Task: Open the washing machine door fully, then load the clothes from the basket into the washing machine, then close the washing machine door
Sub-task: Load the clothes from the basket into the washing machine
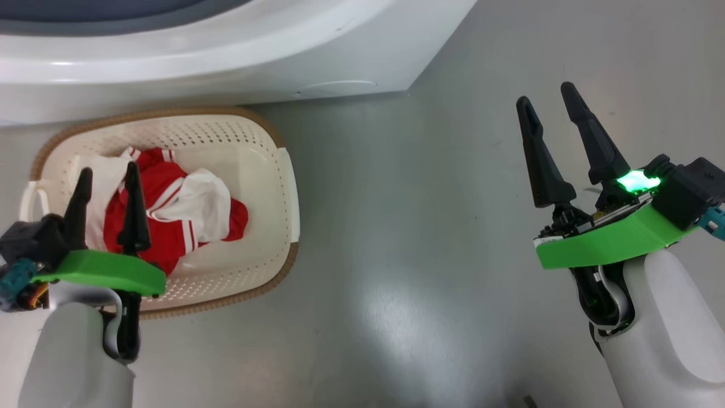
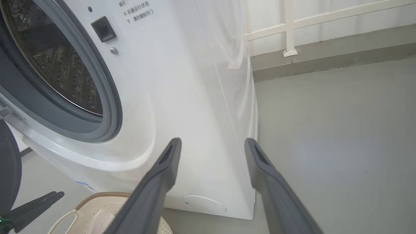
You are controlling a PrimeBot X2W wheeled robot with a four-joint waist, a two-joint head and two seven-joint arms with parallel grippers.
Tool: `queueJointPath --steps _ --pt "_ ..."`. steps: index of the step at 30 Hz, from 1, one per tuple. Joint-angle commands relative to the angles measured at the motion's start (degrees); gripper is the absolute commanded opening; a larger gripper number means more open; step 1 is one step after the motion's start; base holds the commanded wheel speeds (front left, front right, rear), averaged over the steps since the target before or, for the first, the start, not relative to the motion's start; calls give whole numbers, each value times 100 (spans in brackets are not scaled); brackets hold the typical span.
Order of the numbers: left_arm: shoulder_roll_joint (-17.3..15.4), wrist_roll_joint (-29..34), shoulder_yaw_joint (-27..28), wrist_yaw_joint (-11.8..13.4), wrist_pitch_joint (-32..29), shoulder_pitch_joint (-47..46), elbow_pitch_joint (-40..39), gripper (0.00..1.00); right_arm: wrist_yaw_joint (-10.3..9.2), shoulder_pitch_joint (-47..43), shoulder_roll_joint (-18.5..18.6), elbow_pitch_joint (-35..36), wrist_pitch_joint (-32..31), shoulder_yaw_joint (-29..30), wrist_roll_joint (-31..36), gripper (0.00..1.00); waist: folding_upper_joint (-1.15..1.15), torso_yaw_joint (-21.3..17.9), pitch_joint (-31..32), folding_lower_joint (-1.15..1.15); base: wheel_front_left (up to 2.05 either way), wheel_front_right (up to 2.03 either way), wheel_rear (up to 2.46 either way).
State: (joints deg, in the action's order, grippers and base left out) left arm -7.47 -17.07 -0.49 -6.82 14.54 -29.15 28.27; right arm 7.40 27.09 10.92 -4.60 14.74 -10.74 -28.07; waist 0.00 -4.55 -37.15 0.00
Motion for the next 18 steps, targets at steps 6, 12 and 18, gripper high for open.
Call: queueJointPath --steps 6,12,18 --pt "-323 -215 115 -49 46 -415 700 100 9 38 -74 193 26 -145 83 100 0 -139 -381 0 0 0 0" --pt "-450 -317 0 -61 46 -908 1490 100 9 134 -105 220 26 -160 97 100 0 -218 -630 0 0 0 0" --pt "-570 -437 -183 -65 46 -1327 2304 100 9 215 -145 234 26 -211 101 100 0 -315 -821 0 0 0 0"
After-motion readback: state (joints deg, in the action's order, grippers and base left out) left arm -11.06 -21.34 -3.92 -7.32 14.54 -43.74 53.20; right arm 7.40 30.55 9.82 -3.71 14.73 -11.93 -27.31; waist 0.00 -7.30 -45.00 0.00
